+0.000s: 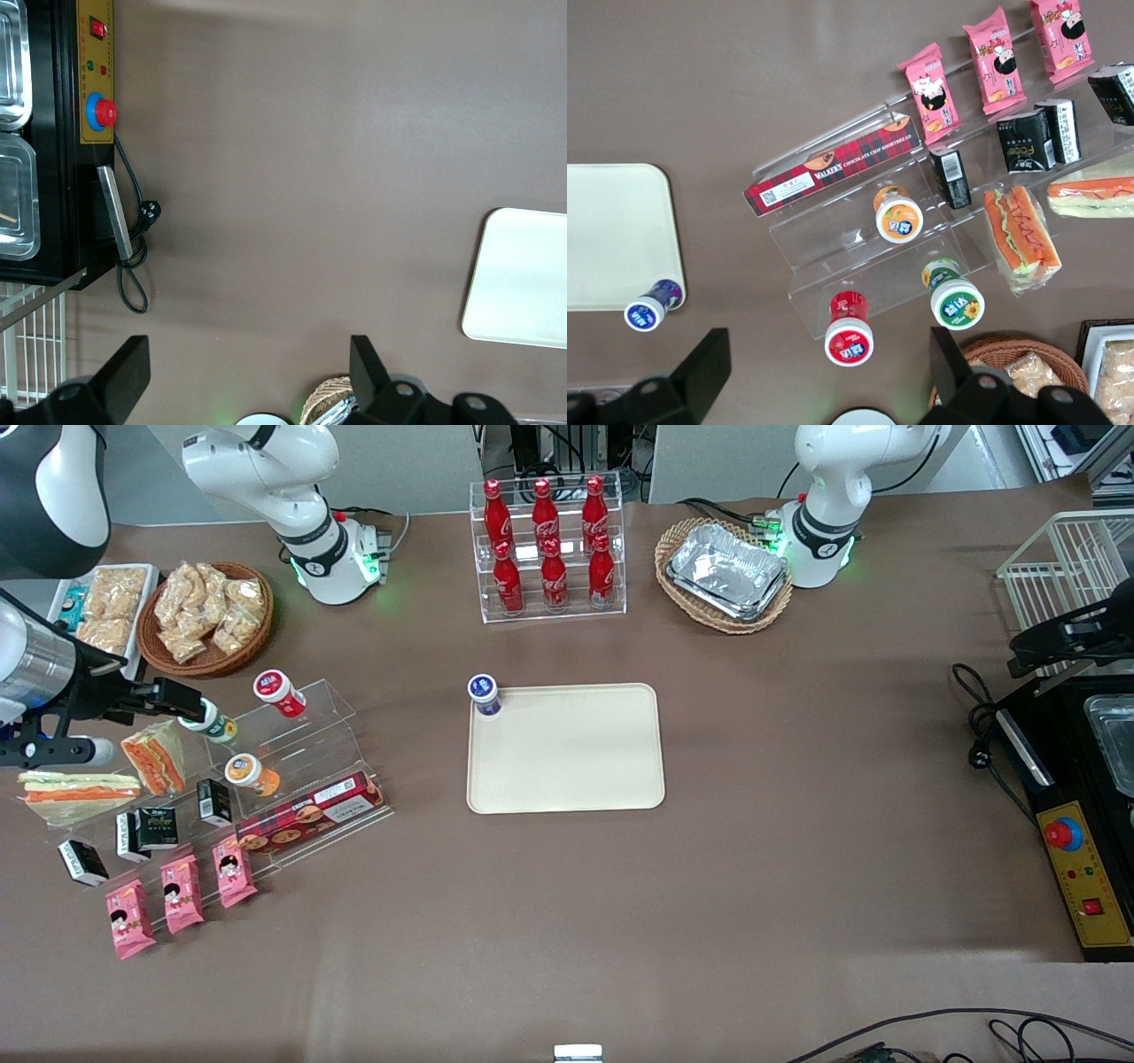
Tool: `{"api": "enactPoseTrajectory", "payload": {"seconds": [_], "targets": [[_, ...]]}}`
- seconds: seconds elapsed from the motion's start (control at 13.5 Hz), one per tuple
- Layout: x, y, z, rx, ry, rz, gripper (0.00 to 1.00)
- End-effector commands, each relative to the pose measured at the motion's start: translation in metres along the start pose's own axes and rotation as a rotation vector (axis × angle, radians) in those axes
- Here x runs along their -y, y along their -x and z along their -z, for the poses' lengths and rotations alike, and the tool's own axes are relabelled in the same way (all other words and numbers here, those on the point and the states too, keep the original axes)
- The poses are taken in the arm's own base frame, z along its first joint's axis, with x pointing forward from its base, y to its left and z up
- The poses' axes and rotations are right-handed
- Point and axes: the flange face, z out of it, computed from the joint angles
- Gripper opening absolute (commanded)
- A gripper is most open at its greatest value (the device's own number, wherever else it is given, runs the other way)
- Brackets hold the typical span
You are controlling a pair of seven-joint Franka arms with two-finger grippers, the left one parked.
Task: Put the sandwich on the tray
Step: 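Move the right gripper over the wrapped sandwiches on the acrylic rack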
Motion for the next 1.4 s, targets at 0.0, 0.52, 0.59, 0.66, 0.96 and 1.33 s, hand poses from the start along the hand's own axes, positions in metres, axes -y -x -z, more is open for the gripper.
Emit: {"api": "enactPoseTrajectory", "payload": {"seconds": [0.0, 0.52, 0.59, 0.66, 0.96, 1.33], "targets": [[-0.012, 0.008, 0.018, -0.040, -0.007, -0.022, 1.00], [-0.027, 0.011, 0.019, -0.031, -0.045, -0.049, 1.00], [-0.026, 0.014, 0.019, -0.020, -0.053, -0.048, 1.00], [-0.026, 0.017, 0.019, -0.008, -0.055, -0.047, 1.00], [-0.019, 0.043, 0.027, -0.012, -0.060, -0.027, 1.00], [-0.027, 0.059, 0.005, -0.052, -0.066, -0.016, 1.00]]}}
